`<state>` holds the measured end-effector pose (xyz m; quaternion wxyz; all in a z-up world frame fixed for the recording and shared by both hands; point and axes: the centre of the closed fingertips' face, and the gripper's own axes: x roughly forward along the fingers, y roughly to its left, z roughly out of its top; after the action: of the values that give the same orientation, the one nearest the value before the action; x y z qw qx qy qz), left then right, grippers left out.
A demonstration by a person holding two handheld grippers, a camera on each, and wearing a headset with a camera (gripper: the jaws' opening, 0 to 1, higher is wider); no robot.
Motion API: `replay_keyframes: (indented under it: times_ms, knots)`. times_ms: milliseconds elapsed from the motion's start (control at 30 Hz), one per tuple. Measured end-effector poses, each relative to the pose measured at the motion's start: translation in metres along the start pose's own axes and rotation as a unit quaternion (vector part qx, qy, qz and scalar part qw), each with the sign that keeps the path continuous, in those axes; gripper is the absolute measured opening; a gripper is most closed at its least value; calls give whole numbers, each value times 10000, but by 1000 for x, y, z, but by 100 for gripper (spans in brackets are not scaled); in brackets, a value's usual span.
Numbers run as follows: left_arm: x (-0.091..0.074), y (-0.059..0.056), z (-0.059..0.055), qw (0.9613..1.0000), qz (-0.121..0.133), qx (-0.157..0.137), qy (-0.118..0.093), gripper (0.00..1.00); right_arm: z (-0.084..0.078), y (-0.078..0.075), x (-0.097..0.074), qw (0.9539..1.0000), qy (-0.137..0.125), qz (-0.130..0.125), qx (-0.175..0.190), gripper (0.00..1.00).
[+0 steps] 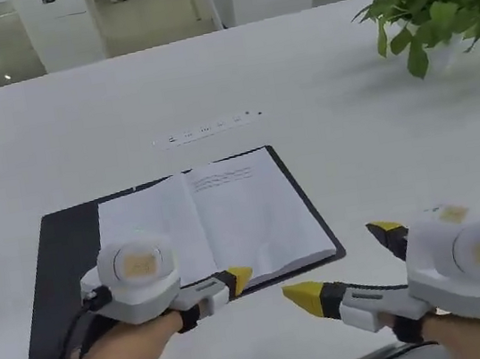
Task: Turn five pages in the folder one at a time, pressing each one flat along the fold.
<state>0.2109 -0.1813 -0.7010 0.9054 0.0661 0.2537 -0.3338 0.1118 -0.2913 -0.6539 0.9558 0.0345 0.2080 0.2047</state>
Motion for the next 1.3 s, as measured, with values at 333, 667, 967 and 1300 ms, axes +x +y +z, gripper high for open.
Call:
replay_keyframes:
  times_ms: [333,667,967,1300]
  knots:
    - [56,-26,1,9995,-255,170,87,84,11,-2,-1,9999,-97,-79,90,92]
    - [105,-43,-2,9990,-321,274,155,74,13,-10,1,9994,-101,-222,261,90]
    - [117,-48,-18,9993,-124,152,324,68,7,-18,8,9987,30,-327,395,88]
    - [125,-46,-17,9995,48,299,82,67,7,-21,12,9981,50,-372,481,87]
